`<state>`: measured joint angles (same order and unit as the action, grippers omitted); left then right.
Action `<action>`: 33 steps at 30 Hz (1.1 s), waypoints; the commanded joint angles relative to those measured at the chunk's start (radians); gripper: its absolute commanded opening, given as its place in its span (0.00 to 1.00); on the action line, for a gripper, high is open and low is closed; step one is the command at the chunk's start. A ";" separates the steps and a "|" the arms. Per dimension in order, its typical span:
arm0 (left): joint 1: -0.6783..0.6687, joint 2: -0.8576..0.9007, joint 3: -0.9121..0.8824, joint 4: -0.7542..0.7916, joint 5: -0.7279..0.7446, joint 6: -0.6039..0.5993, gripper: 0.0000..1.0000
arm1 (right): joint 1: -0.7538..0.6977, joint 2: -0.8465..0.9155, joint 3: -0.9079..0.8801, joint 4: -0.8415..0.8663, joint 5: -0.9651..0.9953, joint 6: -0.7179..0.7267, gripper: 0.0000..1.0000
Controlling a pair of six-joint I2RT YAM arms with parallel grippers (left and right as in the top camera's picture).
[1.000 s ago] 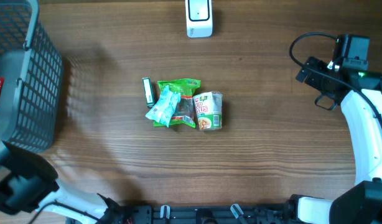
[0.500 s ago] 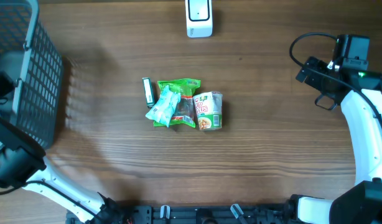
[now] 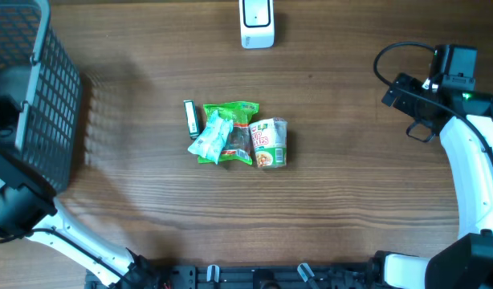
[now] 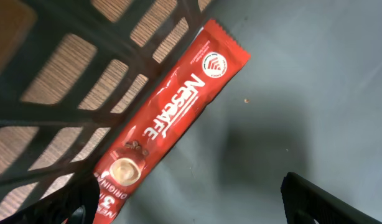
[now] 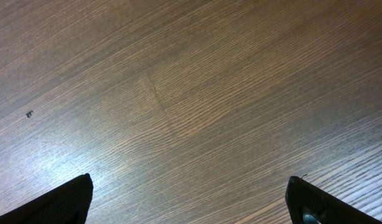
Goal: Scan the item barcode
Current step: 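Move the left gripper back into the basket toward the red stick, then grasp the red Nescafe coffee stick with the left gripper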
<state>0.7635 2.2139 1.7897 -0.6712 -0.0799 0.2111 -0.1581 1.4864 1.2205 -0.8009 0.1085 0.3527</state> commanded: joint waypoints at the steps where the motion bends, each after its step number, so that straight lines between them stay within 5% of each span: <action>1: 0.012 0.059 -0.004 0.008 0.017 0.021 0.92 | 0.000 -0.004 0.021 0.000 0.002 -0.012 1.00; 17: 0.064 0.077 -0.046 0.052 0.138 0.017 0.97 | 0.000 -0.004 0.021 0.000 0.002 -0.012 1.00; 20: 0.064 0.077 -0.081 0.059 0.181 0.017 0.81 | 0.000 -0.004 0.021 0.001 0.002 -0.012 1.00; 24: 0.063 0.077 -0.097 0.039 0.225 0.016 0.48 | 0.000 -0.004 0.021 0.001 0.002 -0.012 1.00; 33: 0.055 0.017 -0.096 0.003 0.429 -0.097 0.47 | 0.000 -0.004 0.021 0.000 0.002 -0.012 1.00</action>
<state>0.8333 2.2349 1.7390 -0.6342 0.1925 0.1833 -0.1581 1.4864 1.2205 -0.8005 0.1085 0.3527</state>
